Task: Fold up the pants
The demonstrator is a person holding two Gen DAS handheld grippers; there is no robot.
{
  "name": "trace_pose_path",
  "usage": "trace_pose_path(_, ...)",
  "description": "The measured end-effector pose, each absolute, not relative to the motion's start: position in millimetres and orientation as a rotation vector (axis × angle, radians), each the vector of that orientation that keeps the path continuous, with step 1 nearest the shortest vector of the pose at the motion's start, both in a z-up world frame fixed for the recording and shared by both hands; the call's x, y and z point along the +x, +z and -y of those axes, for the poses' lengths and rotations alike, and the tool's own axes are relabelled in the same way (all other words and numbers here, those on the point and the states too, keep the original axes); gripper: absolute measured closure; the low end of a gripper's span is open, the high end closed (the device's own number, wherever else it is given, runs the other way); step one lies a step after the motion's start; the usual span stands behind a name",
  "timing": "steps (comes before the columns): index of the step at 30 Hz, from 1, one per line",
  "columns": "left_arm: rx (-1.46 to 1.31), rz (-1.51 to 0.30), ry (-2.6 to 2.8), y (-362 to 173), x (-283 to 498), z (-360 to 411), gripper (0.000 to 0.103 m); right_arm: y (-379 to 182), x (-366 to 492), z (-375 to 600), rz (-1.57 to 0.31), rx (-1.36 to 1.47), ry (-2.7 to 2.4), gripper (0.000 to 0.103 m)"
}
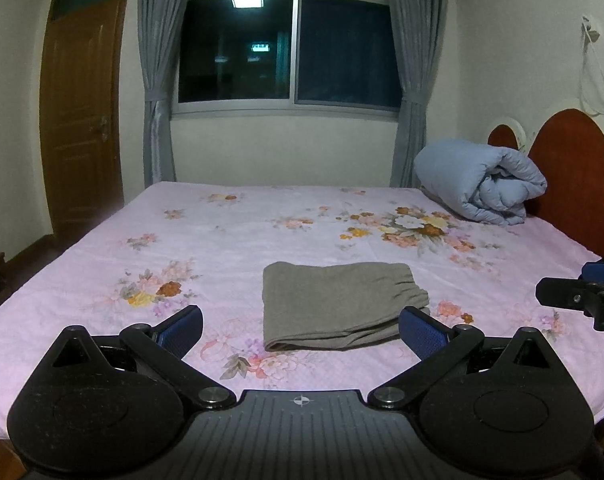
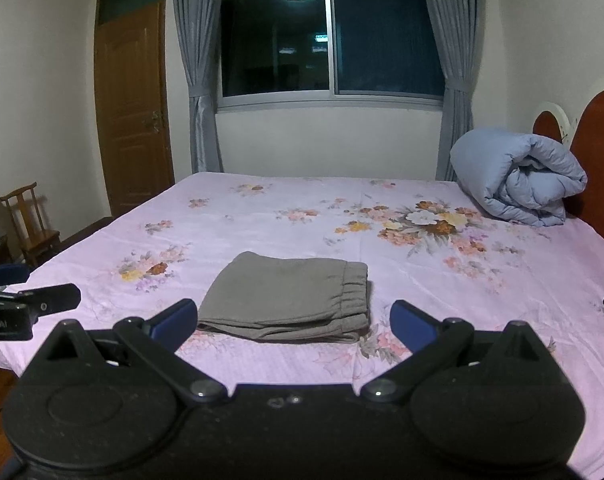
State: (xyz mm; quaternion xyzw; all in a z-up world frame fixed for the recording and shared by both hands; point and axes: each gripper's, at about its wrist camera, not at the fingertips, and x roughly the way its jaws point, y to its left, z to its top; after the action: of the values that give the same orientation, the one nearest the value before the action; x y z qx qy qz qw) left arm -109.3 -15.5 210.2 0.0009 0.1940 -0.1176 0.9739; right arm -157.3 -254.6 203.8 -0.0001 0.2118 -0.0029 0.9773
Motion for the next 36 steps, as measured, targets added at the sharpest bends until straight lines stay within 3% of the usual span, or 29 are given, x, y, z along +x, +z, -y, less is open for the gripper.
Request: trace_pose_path(36, 0.000, -0.371, -0.235, 209.8, -108.8, 13.1, 0.000, 204.3, -158.2, 254.0, -0.422, 0.000, -0.009, 0.006)
